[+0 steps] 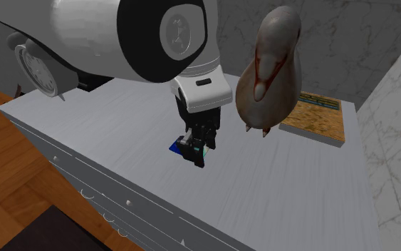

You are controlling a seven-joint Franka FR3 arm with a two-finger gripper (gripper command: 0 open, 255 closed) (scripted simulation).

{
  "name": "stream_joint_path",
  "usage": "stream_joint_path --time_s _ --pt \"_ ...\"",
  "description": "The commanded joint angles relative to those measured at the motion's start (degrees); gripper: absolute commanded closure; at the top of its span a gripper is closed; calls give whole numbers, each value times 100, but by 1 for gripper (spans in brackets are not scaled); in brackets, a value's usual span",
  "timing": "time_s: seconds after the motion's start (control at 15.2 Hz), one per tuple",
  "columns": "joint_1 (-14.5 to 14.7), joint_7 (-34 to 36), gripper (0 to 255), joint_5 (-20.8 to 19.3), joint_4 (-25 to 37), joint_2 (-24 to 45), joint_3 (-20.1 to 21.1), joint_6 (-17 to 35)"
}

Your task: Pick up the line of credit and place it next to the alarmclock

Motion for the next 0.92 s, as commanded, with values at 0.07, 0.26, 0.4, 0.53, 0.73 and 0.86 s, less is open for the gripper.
stream_joint_path --time_s 0.07,0.26,0.4,0.53,0.73,0.86 --pt "0 1 255 -1 -1 16 -1 -12" --pt "-1 -1 255 0 -6 12 -2 -10" --pt "-1 -31 255 30 2 -50 -1 -76" --pt "2 -84 255 83 59 -149 0 -226" --pt "7 -158 255 156 154 -289 0 -451" --pt "11 -204 255 199 224 -376 -1 -601"
